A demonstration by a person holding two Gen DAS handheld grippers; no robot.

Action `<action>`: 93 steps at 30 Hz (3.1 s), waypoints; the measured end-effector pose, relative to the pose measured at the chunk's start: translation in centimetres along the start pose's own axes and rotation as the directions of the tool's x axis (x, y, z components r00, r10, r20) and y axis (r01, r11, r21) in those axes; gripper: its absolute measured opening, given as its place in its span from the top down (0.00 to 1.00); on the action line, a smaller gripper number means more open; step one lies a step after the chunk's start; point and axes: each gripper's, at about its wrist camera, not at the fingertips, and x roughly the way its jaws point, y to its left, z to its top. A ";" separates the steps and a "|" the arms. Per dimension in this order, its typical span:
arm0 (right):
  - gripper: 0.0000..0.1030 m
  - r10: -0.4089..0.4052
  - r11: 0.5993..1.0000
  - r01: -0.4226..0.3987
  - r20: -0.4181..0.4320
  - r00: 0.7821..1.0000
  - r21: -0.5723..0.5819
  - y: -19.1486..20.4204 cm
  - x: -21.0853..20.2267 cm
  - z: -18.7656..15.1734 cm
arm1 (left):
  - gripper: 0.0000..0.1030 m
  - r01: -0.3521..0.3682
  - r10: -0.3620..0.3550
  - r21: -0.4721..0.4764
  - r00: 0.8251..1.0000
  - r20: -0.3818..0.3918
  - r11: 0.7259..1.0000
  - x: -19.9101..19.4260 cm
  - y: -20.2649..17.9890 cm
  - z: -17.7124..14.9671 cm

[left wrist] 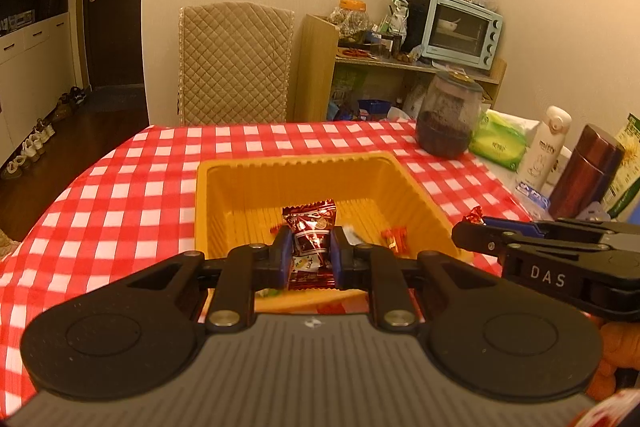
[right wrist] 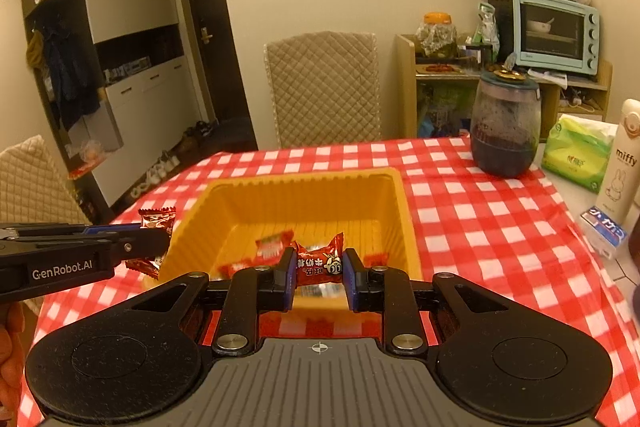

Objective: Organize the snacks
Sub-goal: 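Carry both held candies over the orange tray, then open the left gripper then the right to drop both candies into the tray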

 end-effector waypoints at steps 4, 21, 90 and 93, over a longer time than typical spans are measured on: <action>0.76 0.006 1.000 -0.006 0.001 1.000 0.005 -0.1 1.4 1.0 | 0.83 -0.001 0.001 0.003 1.000 0.000 1.000 1.2 0.3 1.0; 0.76 -0.023 0.998 0.024 -0.028 0.999 0.054 -1.3 6.6 2.6 | 0.83 -0.028 0.027 -0.025 0.999 -0.041 0.999 6.2 2.5 2.4; 0.26 0.025 0.991 -0.024 -0.011 1.000 0.131 -2.6 10.3 3.0 | 0.52 -0.081 0.078 -0.029 0.993 -0.092 0.996 9.7 4.1 1.3; 0.27 0.022 0.988 -0.021 -0.007 1.000 0.155 -3.1 10.1 3.3 | 0.52 -0.083 0.080 -0.030 0.992 -0.093 0.996 9.7 4.3 1.3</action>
